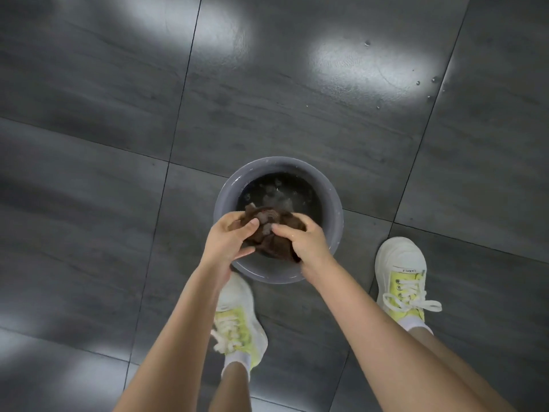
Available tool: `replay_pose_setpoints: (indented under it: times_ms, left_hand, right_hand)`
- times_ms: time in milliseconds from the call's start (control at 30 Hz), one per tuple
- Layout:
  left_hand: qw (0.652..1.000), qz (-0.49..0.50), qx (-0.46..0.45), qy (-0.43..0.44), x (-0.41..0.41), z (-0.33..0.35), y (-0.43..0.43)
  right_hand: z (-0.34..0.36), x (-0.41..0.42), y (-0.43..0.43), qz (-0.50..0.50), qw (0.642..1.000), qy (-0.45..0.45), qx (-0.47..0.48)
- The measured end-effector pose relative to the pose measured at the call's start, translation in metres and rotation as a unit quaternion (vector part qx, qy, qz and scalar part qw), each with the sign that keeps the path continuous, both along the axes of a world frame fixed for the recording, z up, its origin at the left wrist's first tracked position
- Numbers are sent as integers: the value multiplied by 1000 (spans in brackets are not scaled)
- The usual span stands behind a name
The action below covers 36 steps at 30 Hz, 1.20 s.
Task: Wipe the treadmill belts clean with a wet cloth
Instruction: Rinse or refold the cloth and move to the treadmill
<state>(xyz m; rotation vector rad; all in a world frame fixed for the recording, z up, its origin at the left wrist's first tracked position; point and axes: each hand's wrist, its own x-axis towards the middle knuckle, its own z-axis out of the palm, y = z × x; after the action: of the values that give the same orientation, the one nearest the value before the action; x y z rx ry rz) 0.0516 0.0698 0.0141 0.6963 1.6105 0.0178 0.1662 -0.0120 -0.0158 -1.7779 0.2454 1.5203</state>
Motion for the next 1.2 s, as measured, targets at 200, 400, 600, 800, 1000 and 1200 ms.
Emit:
replay_pose_setpoints:
  times_ms: [200,400,600,800,1000,1200]
  left_hand:
    - [991,-117,35,52,13,34,1]
    - [965,-260,19,5,47,111,2]
    - [933,-348,-15,-95,106,218,-13]
    - [902,-407,91,-114,203,331,-59]
    - [829,-508,166,-163,345,439,-148]
    - [698,-658,221,-176,483,512,-276]
  right_hand:
    - [28,3,-1,83,990,-98,-49]
    - [115,28,-21,-48,998,1,33]
    - [222,75,-68,-213,973,26,84]
    - [354,150,-151,-337,936,-43,95]
    - [471,244,-274,-427,892,-140,58]
    - [539,341,-409,-497,845,-193,37]
